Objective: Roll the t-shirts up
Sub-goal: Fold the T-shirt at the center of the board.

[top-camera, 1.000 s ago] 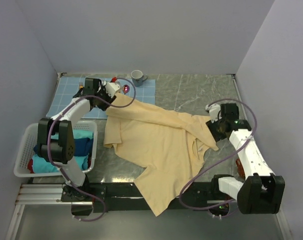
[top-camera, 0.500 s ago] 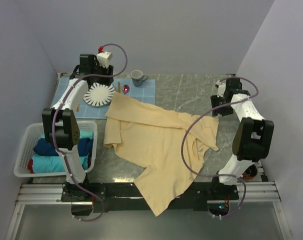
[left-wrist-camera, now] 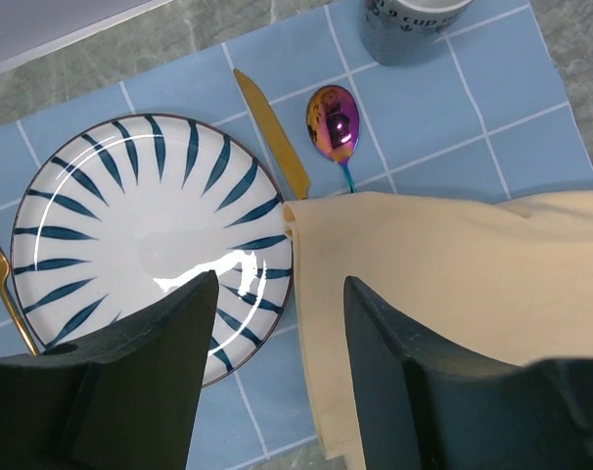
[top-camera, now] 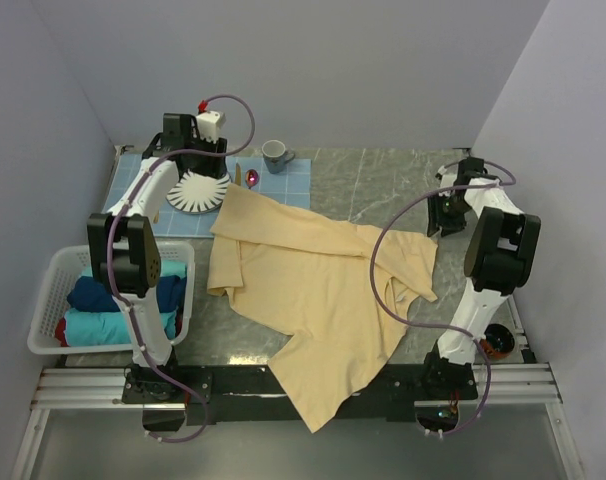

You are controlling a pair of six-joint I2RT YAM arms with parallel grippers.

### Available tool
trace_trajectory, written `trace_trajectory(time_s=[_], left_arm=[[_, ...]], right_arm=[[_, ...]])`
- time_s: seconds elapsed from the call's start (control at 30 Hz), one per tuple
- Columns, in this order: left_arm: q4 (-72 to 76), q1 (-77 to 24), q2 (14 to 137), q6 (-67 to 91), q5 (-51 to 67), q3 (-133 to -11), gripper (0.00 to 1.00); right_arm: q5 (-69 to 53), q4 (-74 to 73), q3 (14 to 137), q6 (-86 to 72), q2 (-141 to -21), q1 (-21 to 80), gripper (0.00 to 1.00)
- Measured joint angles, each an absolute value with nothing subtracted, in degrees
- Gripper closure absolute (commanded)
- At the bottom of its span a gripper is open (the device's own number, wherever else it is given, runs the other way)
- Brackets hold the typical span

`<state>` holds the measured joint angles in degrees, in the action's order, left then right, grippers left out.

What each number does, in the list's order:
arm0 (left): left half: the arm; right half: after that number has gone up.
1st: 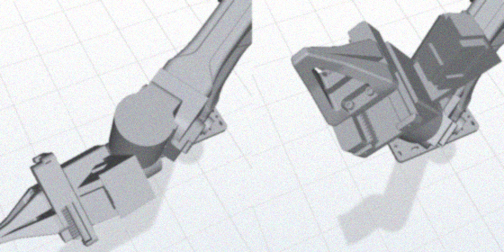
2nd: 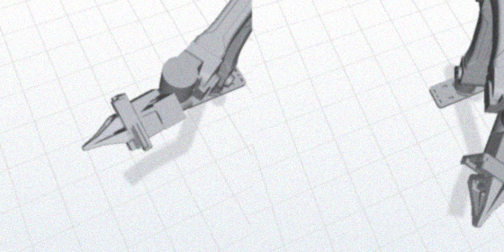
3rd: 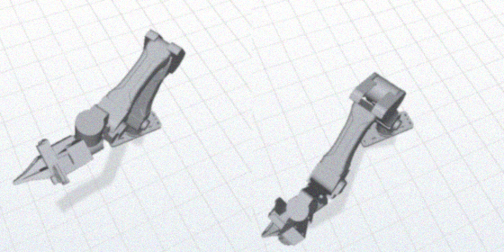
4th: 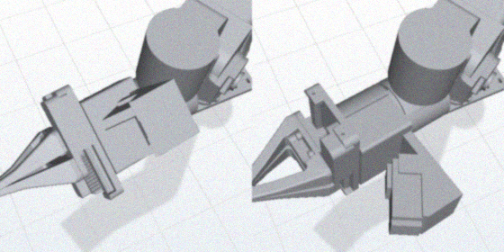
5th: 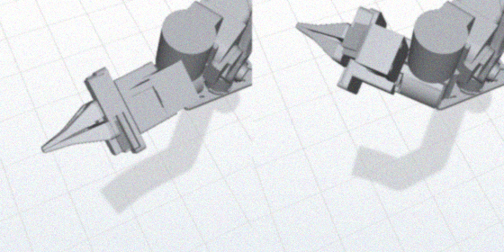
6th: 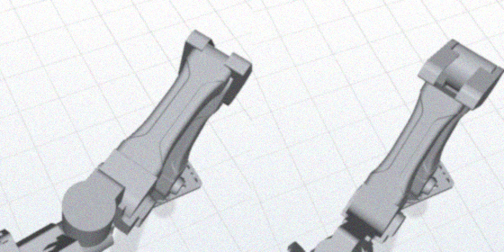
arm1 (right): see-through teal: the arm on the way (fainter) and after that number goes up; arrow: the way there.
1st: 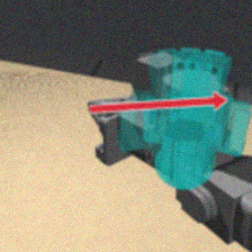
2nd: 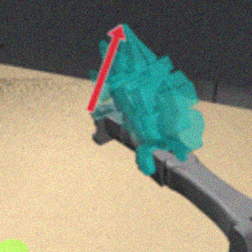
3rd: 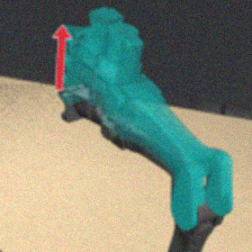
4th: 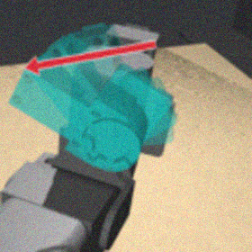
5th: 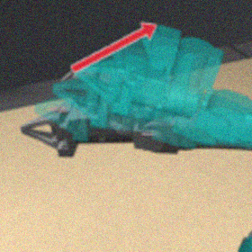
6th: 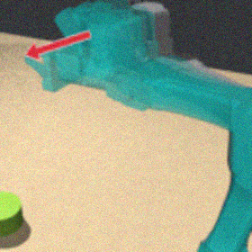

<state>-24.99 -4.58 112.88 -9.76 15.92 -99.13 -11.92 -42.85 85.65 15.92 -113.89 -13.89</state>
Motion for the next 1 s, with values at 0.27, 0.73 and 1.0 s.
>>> trace_trajectory(time_s=[0.27,0.73,1.0], left_arm=[[-26.76,-4.58,114.26,-9.80,14.66,-100.07,0.41],[-27.09,-4.75,116.97,-9.50,14.15,-103.39,0.39],[-27.11,-6.96,123.92,-7.81,15.68,-107.81,0.38]], right_arm=[[-11.46,-44.36,86.72,16.25,-118.28,-13.87,0.66],[-9.89,-44.31,87.33,16.36,-118.67,-14.09,1.00],[-5.63,-42.74,87.33,16.34,-118.54,-15.03,1.00]])
